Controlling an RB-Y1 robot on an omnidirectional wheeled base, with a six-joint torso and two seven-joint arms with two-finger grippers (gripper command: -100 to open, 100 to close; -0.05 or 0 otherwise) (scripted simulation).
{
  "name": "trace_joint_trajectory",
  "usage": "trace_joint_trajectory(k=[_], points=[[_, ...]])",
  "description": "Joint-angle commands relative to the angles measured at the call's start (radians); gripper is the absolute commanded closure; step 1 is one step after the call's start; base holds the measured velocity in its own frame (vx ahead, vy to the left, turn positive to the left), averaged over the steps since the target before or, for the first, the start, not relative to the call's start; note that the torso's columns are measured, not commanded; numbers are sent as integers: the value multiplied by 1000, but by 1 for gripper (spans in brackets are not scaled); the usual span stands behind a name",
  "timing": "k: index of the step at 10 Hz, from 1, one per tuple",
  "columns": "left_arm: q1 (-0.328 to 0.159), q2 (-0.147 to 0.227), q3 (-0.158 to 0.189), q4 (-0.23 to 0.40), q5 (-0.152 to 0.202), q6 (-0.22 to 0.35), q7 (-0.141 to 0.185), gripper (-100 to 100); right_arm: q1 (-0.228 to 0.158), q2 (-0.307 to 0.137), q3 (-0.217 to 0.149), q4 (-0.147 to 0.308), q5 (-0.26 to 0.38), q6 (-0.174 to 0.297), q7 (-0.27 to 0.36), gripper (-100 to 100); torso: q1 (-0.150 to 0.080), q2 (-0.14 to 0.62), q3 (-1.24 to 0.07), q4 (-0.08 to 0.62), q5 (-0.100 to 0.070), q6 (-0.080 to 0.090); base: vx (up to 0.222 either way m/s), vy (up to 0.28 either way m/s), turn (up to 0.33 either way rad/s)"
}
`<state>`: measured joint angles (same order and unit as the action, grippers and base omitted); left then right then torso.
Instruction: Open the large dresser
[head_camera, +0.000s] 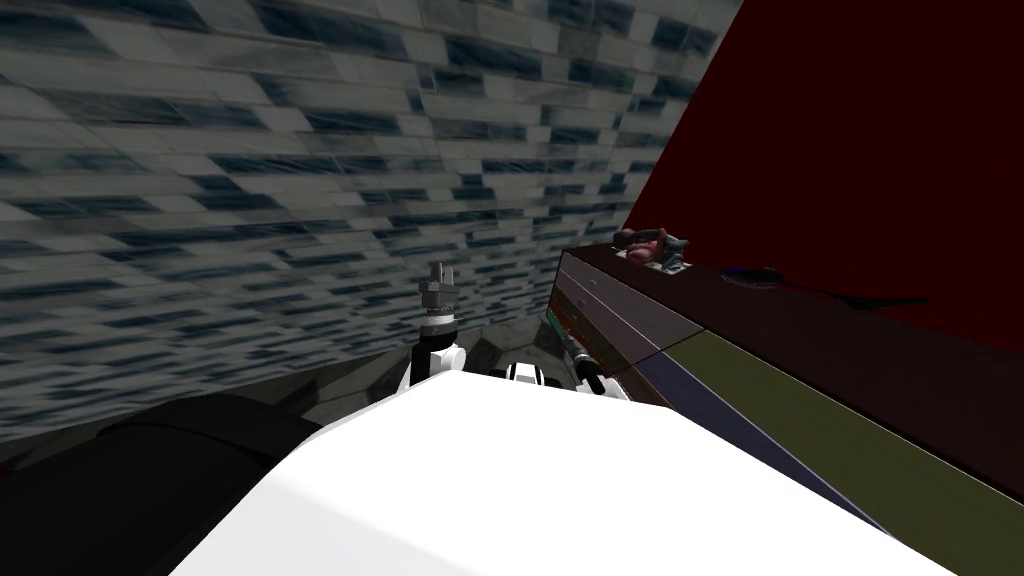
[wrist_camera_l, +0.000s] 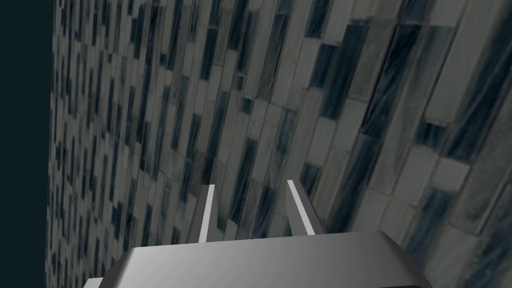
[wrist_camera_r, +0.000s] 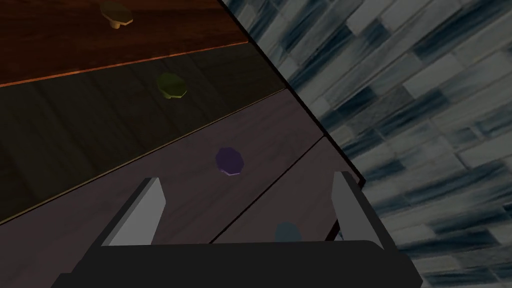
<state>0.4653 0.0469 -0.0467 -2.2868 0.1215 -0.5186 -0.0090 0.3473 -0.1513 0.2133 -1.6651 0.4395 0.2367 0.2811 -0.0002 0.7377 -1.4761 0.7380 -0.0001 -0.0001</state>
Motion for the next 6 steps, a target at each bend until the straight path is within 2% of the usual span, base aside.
trace_joint_trajectory(k=[1,2,3,4,5,6], points=[[0,0,0,0,0,0,0,0,-29,1,17,58,63,80,17,-100,0,1,0,0,0,0,71,33,79],[0,0,0,0,0,0,0,0,-29,1,17,85,66,96,17,-100,1,0,0,0,0,0,56,34,63],[0,0,0,0,0,0,0,0,-46,-3,28,123,107,128,28,-100,0,1,0,0,0,0,62,38,94],[0,0,0,0,0,0,0,0,-46,-3,28,137,107,147,28,-100,1,0,0,0,0,0,61,25,60],[0,0,0,0,0,0,0,0,-63,-7,38,181,148,179,38,-100,0,1,0,0,0,0,72,26,128],[0,0,0,0,0,0,0,0,-63,-7,38,189,148,197,38,-100,0,0,0,0,0,0,68,22,52]])
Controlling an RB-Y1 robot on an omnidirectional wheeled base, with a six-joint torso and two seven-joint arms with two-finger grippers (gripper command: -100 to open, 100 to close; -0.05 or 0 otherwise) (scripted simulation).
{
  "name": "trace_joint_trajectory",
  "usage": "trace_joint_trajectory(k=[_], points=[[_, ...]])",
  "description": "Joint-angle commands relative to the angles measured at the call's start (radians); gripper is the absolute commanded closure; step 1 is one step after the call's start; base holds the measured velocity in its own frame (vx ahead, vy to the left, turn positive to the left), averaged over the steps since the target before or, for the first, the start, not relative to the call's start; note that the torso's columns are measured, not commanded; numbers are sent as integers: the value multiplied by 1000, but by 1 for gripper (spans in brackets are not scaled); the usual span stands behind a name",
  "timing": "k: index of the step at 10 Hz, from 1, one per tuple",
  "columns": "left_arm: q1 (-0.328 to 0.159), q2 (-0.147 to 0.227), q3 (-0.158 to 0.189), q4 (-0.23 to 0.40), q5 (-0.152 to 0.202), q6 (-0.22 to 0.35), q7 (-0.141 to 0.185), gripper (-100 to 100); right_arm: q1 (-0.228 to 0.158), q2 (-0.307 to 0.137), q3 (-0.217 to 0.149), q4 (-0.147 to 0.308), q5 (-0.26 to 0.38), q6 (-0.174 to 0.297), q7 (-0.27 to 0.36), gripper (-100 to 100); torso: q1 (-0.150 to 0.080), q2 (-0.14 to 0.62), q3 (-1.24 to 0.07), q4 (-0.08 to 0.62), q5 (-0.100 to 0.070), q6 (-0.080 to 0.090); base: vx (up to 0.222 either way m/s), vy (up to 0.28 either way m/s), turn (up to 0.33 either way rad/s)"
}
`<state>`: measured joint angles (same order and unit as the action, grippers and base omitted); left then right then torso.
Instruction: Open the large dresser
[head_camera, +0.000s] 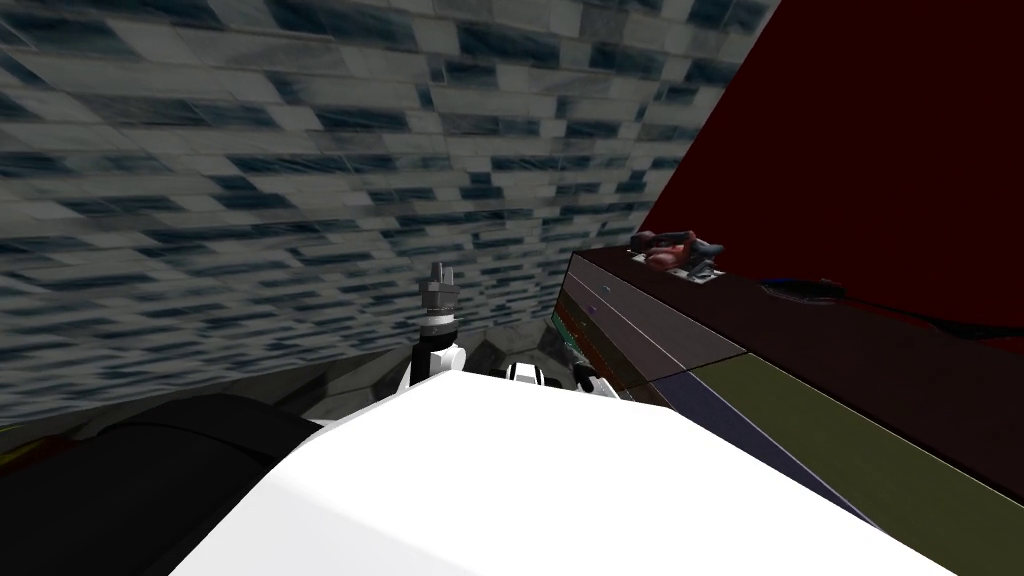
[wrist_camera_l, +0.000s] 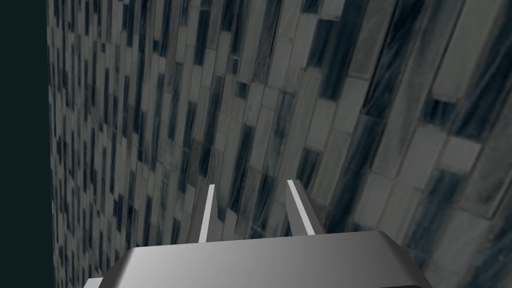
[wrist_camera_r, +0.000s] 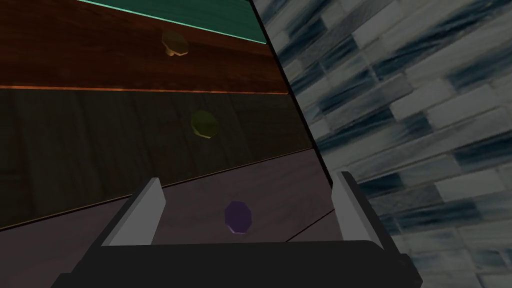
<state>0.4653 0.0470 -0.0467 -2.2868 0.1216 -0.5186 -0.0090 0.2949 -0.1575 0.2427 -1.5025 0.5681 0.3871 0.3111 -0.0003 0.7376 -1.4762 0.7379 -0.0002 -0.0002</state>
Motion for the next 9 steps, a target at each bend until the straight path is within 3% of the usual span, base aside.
trace_joint_trajectory(k=[1,2,3,4,9], points=[[0,0,0,0,0,0,0,0,-29,-6,19,76,60,71,18,-100,0,0,0,0,0,0,76,23,109],[0,0,0,0,0,0,0,0,-29,-6,19,79,60,96,18,-100,0,0,0,0,0,0,65,15,56],[0,0,0,0,0,0,0,0,-48,-12,28,121,99,128,28,-100,0,1,0,0,0,0,72,15,107],[0,0,0,0,0,0,0,0,-48,-12,28,132,99,144,28,-100,0,0,0,0,0,0,63,16,66],[0,0,0,0,0,0,0,0,-107,-35,53,275,208,275,57,-100,-1,0,0,0,0,0,67,16,94]])
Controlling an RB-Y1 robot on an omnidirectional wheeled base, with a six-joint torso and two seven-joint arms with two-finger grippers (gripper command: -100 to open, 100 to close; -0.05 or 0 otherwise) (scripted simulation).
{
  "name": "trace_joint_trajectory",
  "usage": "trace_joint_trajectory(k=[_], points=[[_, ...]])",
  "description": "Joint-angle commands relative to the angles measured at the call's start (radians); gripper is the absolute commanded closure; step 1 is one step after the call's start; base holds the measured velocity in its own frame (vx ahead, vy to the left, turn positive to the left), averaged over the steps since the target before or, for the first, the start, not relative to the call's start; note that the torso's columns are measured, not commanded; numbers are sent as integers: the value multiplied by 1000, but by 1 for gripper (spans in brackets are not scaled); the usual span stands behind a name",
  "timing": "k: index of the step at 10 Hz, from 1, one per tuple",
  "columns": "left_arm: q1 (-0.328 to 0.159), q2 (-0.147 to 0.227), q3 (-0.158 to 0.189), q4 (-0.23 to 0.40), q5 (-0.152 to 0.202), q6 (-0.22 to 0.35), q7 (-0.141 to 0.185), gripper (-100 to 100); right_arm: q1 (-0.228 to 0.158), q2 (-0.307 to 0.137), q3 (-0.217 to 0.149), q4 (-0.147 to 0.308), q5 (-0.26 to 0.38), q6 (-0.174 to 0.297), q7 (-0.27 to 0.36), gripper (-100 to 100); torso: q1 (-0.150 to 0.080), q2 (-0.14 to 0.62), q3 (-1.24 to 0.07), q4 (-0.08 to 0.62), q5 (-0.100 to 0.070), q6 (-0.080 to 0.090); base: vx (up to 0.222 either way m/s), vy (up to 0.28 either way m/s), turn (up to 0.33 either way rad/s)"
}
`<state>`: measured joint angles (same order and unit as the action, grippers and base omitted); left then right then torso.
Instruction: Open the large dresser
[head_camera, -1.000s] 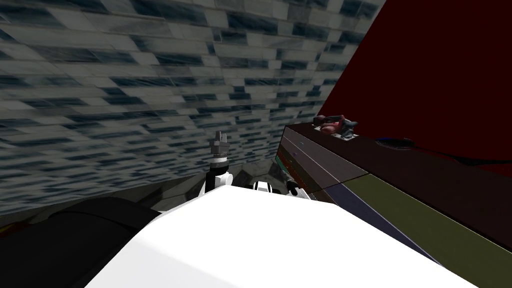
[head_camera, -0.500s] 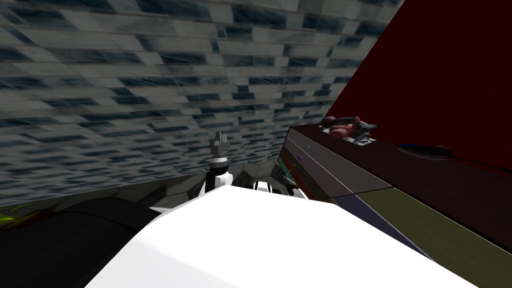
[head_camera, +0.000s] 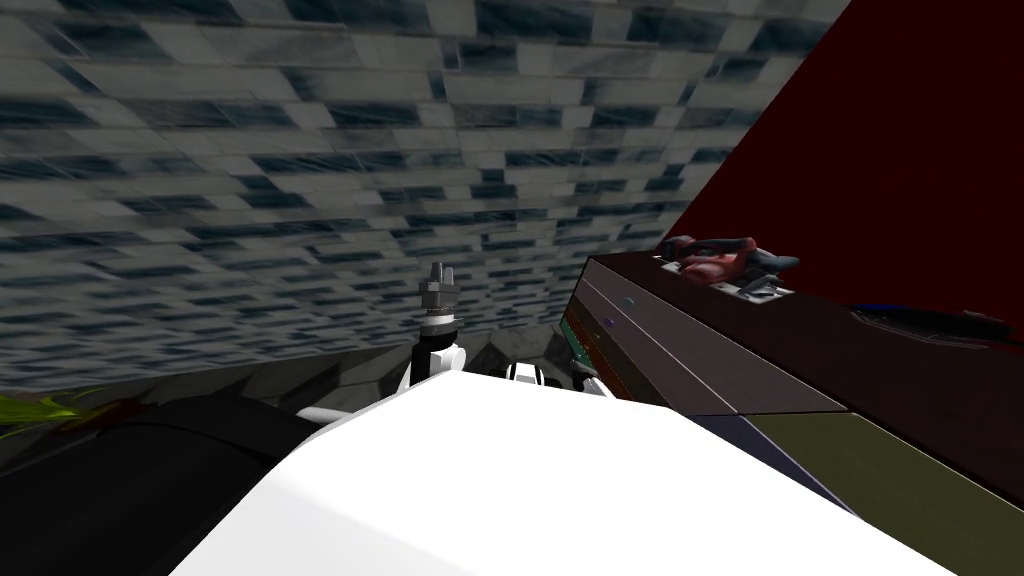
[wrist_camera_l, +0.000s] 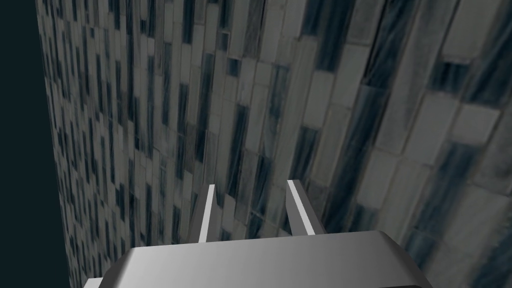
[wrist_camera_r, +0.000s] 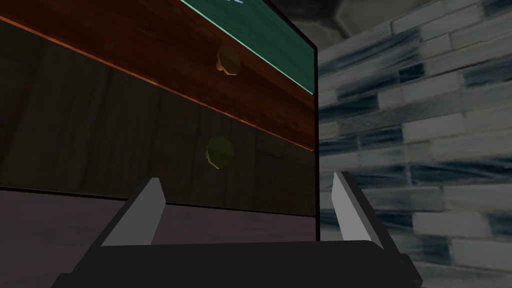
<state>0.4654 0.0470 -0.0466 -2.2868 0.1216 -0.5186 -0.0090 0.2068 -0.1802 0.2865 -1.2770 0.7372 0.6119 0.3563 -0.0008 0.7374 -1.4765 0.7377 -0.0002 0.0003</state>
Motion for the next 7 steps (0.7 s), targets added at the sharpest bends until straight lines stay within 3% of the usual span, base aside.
trace_joint_trajectory(k=[1,2,3,4,7], points=[[0,0,0,0,0,0,0,0,-19,-12,9,61,38,53,12,-100,1,0,0,0,0,0,55,9,58],[0,0,0,0,0,0,0,0,-39,-21,16,87,72,94,20,-100,1,2,1,0,0,0,64,4,124],[0,0,0,0,0,0,0,0,-39,-21,16,112,72,94,20,-100,1,1,1,0,0,-1,63,7,56],[0,0,0,0,0,0,0,0,-60,-31,22,147,103,134,29,-100,1,1,0,0,0,0,72,17,104],[0,0,0,0,0,0,0,0,-80,-42,28,210,134,171,37,-100,1,1,1,0,0,-1,59,11,77]])
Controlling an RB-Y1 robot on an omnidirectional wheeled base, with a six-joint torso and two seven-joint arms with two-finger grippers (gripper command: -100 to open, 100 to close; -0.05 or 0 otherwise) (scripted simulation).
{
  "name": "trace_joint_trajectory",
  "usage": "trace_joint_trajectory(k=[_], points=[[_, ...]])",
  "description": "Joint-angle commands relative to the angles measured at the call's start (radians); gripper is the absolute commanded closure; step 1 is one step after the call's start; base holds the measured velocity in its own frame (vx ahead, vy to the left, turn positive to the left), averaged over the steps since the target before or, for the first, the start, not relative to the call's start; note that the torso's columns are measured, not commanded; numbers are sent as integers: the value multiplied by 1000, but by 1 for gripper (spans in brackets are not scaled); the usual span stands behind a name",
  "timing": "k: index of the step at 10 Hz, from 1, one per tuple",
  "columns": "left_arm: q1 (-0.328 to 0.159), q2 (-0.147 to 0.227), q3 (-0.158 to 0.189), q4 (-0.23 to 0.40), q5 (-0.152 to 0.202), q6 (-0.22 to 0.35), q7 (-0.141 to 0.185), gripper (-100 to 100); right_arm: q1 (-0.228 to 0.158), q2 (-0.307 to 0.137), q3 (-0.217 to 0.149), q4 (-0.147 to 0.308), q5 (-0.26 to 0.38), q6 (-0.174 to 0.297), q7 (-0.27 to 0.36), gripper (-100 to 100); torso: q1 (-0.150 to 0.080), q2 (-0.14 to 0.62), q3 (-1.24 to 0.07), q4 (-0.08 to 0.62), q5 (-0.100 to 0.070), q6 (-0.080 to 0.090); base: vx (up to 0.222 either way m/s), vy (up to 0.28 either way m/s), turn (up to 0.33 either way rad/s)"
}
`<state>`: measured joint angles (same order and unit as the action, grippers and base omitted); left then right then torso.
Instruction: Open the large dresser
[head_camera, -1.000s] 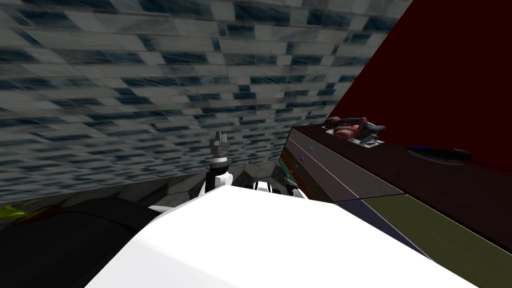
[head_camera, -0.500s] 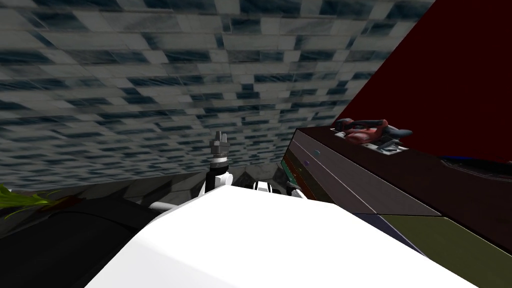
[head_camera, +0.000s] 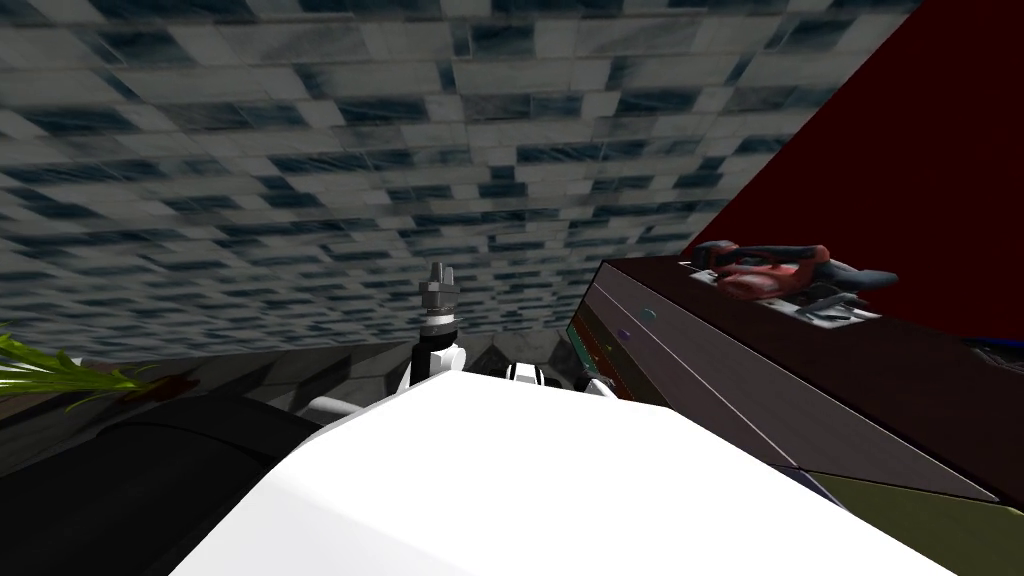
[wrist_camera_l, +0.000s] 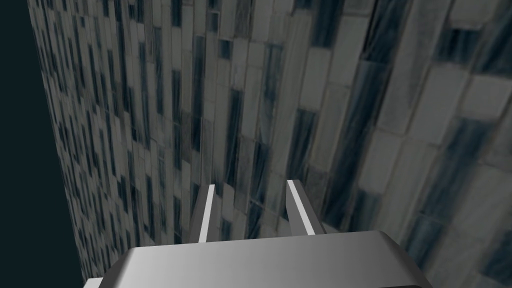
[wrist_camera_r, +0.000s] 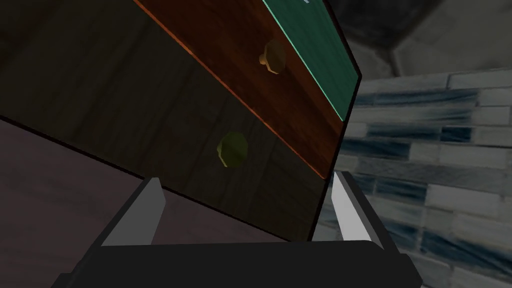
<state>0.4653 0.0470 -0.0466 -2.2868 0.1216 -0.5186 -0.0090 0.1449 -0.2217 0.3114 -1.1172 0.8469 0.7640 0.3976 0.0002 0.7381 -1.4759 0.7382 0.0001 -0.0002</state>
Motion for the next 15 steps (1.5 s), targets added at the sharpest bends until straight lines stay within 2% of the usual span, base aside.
trace_joint_trajectory(k=[1,2,3,4,6,7,9,10,14,15], points=[[0,0,0,0,0,0,0,0,-38,-12,9,76,52,55,3,-100,-1,0,0,0,0,0,56,6,131],[0,0,0,0,0,0,0,0,-58,-24,13,121,80,83,11,-100,-1,0,0,0,0,0,84,1,151],[0,0,0,0,0,0,0,0,-58,-24,13,144,80,89,11,-100,-1,-1,-1,0,0,0,72,-8,57],[0,0,0,0,0,0,0,0,-58,-24,13,144,80,89,11,-100,-1,0,0,0,0,1,28,-6,-14],[0,0,0,0,0,0,0,0,-96,-46,22,225,130,150,24,-100,0,1,1,0,0,0,49,-5,131],[0,0,0,0,0,0,0,0,-96,-46,22,231,130,152,24,-100,0,-1,0,0,0,0,55,-1,66],[0,0,0,0,0,0,0,0,-131,-69,29,310,174,206,36,-100,0,-1,-1,0,0,0,71,-1,111],[0,0,0,0,0,0,0,0,-131,-69,29,310,174,208,36,-100,0,-1,-1,0,0,0,57,-4,59],[0,0,0,0,0,0,0,0,-186,-118,41,431,245,296,55,-100,0,-1,0,0,0,0,58,-4,111],[0,0,0,0,0,0,0,0,-186,-118,41,431,245,296,55,-100,0,-1,-1,0,0,0,39,-10,19]])
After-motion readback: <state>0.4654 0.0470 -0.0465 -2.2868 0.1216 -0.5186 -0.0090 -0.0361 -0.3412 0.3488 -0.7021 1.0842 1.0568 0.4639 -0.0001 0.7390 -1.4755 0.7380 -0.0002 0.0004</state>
